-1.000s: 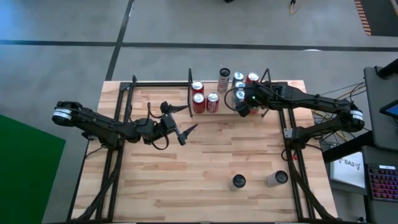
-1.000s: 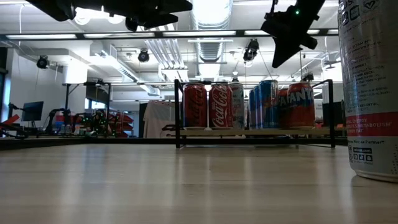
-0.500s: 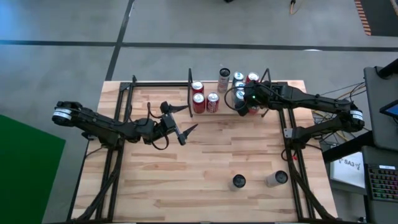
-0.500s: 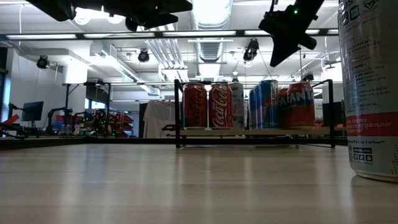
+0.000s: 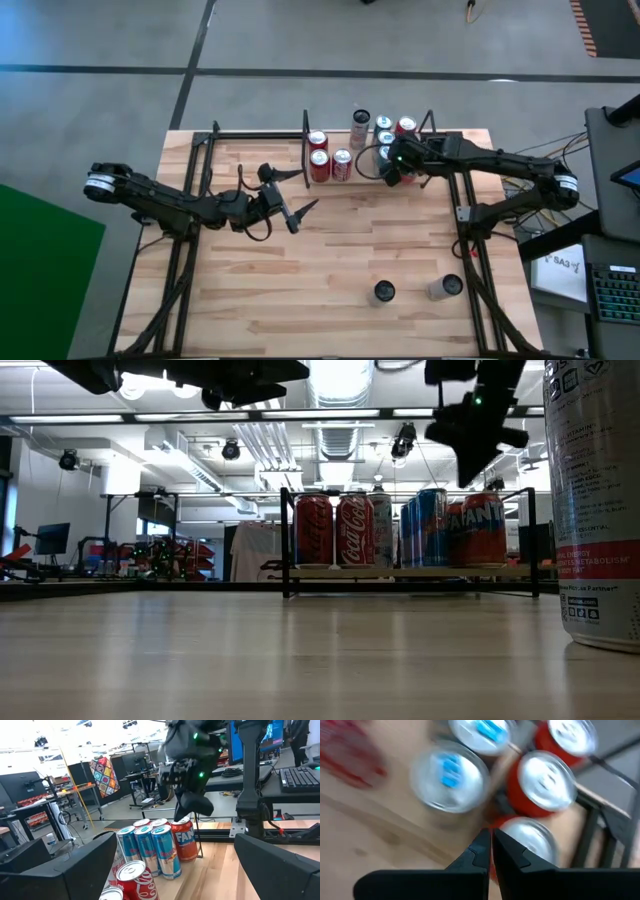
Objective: Place canned beverage on shelf
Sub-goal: Put the red soda can on the shelf
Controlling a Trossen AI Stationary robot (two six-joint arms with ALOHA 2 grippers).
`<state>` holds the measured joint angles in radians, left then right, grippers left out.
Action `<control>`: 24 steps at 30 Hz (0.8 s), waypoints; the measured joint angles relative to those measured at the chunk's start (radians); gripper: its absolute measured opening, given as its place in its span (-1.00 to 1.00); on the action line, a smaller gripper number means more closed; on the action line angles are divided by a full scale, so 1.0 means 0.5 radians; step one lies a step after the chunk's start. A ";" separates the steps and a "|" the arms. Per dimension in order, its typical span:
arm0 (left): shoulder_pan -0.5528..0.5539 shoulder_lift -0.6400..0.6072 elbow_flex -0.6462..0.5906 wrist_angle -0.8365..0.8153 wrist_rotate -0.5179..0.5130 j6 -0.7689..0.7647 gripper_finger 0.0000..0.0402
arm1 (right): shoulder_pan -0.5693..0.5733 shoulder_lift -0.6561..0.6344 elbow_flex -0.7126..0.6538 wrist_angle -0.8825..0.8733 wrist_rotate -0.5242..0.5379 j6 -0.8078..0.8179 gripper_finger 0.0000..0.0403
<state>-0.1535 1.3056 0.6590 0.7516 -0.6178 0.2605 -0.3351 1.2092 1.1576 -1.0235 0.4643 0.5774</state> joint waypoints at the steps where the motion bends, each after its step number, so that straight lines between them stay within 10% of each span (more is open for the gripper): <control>1: 0.000 0.000 0.000 0.000 0.000 0.008 0.94 | -0.025 0.009 0.000 -0.059 0.000 0.018 -0.96; 24: 0.011 0.000 0.000 -0.006 -0.001 0.042 0.94 | -0.156 0.029 0.000 -0.062 0.001 0.012 -0.96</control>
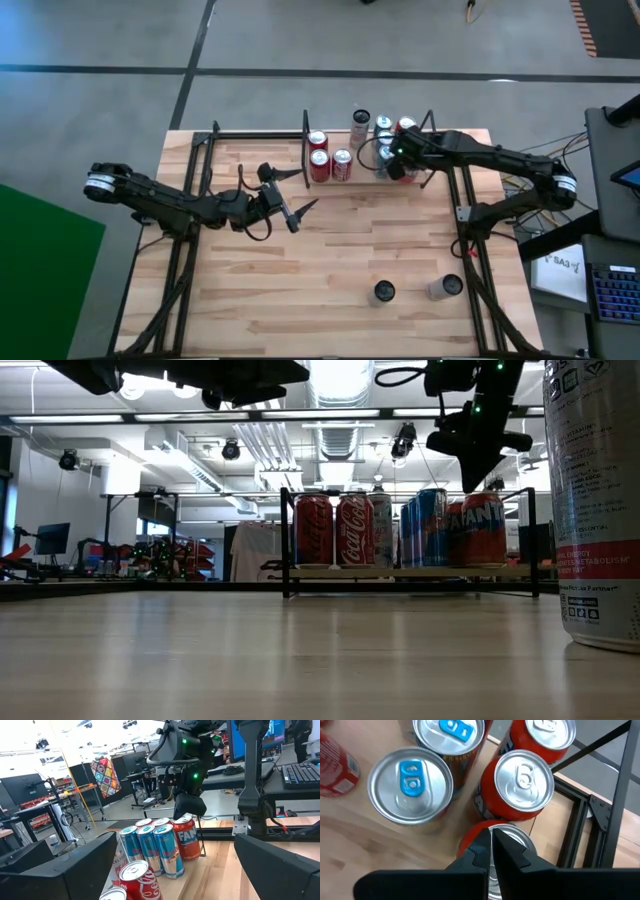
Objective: Place canned beverage on shelf
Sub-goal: Put the red soda can on the shelf
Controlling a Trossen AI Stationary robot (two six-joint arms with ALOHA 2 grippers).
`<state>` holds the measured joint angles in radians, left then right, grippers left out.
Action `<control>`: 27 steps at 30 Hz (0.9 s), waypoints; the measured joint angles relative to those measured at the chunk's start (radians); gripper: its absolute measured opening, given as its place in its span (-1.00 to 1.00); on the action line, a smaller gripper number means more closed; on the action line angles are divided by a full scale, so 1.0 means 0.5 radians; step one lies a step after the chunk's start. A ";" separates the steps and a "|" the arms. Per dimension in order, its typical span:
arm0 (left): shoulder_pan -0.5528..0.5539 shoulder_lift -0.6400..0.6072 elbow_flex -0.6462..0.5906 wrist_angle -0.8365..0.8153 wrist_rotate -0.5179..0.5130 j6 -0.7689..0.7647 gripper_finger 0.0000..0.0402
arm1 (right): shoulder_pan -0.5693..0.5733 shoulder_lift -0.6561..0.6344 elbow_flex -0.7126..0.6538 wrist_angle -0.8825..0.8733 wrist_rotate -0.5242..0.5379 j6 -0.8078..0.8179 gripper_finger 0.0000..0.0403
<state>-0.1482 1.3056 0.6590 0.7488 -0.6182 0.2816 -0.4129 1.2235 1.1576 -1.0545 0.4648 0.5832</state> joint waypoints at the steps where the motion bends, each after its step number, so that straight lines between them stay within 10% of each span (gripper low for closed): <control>1: 0.000 0.000 0.000 -0.001 0.000 -0.001 0.94 | 0.000 0.009 0.000 -0.005 0.000 -0.001 -0.96; 27: 0.000 0.000 0.000 -0.008 0.000 -0.006 0.94 | 0.005 0.054 -0.002 -0.024 -0.122 -0.501 -0.96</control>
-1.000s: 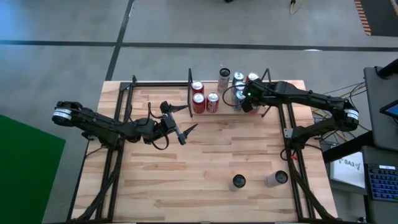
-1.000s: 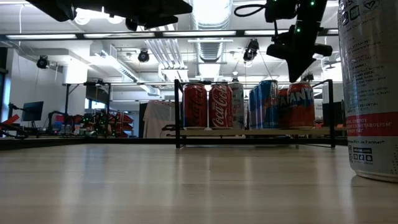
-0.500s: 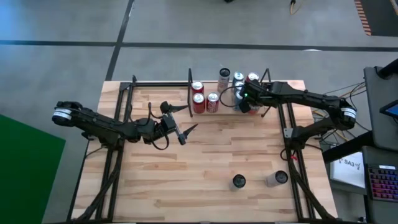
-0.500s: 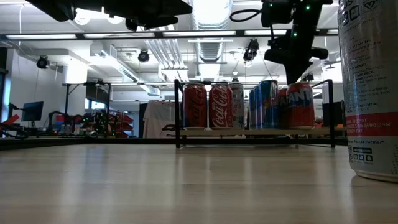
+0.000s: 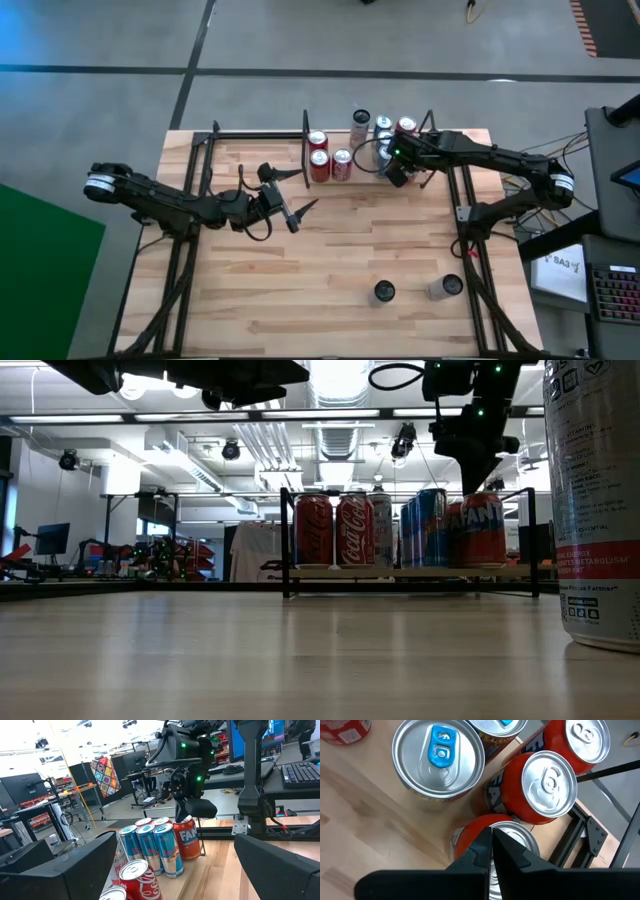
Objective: Place canned beverage on shelf
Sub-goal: Put the red soda can on the shelf
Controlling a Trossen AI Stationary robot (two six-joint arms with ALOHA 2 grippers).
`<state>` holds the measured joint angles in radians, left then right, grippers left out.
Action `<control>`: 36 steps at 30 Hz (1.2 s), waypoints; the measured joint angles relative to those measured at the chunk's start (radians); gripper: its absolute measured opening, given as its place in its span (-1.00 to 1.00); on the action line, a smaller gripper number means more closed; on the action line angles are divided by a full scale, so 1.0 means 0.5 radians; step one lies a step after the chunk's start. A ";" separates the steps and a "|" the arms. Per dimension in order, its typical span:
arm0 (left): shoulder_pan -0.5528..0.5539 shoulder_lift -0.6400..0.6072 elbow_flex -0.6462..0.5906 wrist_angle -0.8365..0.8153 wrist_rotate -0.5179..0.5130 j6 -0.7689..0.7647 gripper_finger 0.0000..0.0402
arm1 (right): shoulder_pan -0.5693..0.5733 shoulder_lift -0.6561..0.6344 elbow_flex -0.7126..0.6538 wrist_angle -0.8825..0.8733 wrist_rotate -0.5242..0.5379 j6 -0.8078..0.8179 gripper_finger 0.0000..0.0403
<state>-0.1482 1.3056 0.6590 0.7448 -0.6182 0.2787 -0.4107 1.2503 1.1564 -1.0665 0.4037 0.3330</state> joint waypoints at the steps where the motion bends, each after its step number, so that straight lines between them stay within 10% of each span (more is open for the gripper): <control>1: 0.000 0.000 0.000 0.000 0.000 0.000 0.94 | 0.000 -0.001 0.000 -0.001 -0.001 -0.009 -0.96; 12: 0.000 0.000 0.000 0.001 0.000 -0.001 0.94 | 0.000 -0.169 -0.004 -0.015 -0.013 0.074 -0.96; 20: 0.000 0.000 0.000 0.002 0.000 -0.001 0.94 | 0.000 -0.298 -0.004 -0.298 -0.463 0.318 -0.96; 36: 0.005 0.000 0.000 0.002 0.000 -0.001 0.94 | -0.018 -0.223 -0.012 -0.458 -0.083 0.473 -0.96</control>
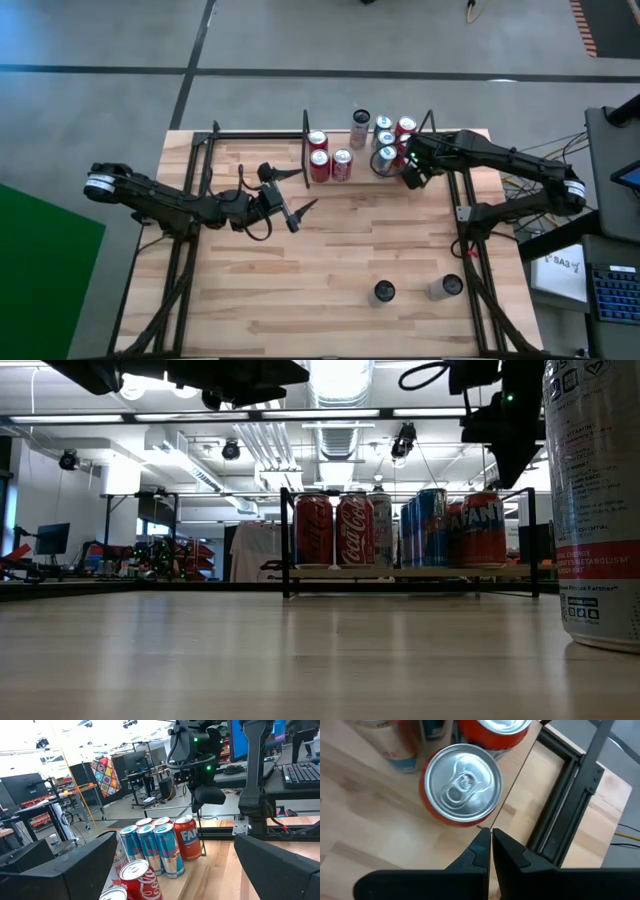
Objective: Place canned beverage on shelf
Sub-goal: Put the red soda can on the shelf
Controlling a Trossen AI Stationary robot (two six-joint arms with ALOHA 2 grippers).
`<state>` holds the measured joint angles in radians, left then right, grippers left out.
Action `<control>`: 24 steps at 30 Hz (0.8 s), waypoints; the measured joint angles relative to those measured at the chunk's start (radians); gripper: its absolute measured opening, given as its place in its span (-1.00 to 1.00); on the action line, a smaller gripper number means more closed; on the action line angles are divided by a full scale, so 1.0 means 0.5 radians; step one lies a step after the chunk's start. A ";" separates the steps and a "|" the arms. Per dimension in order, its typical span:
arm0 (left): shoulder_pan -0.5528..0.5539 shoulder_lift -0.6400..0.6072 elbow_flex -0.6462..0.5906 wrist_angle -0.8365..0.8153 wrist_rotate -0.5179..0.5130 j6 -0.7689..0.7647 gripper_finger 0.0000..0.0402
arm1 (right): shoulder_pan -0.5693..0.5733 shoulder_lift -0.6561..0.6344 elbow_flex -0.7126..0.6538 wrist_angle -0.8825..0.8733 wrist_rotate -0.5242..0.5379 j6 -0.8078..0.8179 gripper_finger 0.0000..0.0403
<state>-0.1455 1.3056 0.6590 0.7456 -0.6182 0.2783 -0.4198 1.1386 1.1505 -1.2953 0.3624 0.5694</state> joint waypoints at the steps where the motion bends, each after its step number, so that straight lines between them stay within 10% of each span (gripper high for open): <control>1: 0.000 0.000 0.000 0.000 0.000 0.000 0.94 | 0.000 0.006 -0.001 0.001 -0.005 -0.001 -0.96; 24: 0.000 0.000 0.000 -0.004 0.000 0.000 0.94 | 0.001 0.046 -0.039 0.104 0.150 -0.008 -0.96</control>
<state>-0.1455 1.3056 0.6590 0.7437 -0.6182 0.2783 -0.4194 1.1614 1.1313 -1.2435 0.4373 0.5652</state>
